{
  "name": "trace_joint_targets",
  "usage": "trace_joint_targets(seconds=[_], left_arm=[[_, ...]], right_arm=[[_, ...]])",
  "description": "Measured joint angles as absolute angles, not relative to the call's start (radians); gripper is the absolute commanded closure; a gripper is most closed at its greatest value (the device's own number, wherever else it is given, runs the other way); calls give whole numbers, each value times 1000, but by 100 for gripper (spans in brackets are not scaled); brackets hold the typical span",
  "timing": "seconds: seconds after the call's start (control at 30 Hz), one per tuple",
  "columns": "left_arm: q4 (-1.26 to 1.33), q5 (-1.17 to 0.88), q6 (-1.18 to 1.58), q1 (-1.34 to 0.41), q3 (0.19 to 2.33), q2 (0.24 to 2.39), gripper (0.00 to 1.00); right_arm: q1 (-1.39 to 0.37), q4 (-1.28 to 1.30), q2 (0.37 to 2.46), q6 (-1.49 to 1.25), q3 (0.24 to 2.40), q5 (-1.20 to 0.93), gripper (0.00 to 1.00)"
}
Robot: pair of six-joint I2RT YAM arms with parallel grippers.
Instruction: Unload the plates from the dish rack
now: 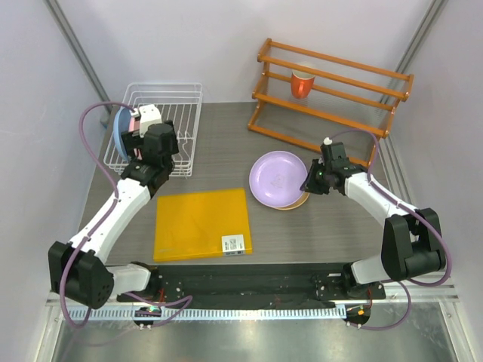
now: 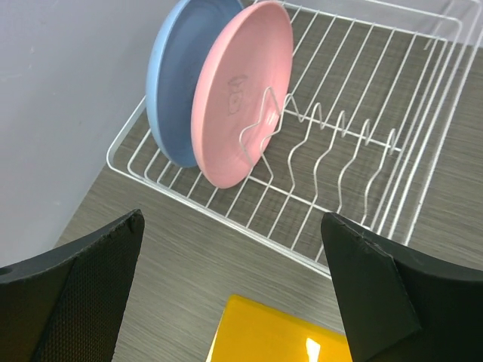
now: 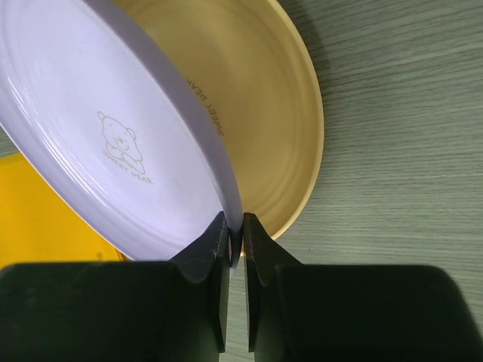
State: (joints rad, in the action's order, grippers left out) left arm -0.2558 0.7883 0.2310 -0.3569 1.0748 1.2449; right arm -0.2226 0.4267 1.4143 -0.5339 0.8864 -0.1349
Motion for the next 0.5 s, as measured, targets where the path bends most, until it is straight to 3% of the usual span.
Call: trace_joint_targets(seconds=[0.4, 0.5], left_arm=[[-250, 767, 228, -281, 1075, 1279, 1], [-251, 762, 228, -264, 1075, 1291, 0]], right_arm=[[-206, 427, 1421, -533, 886, -114, 83], [-201, 427, 1432, -533, 886, -115, 55]])
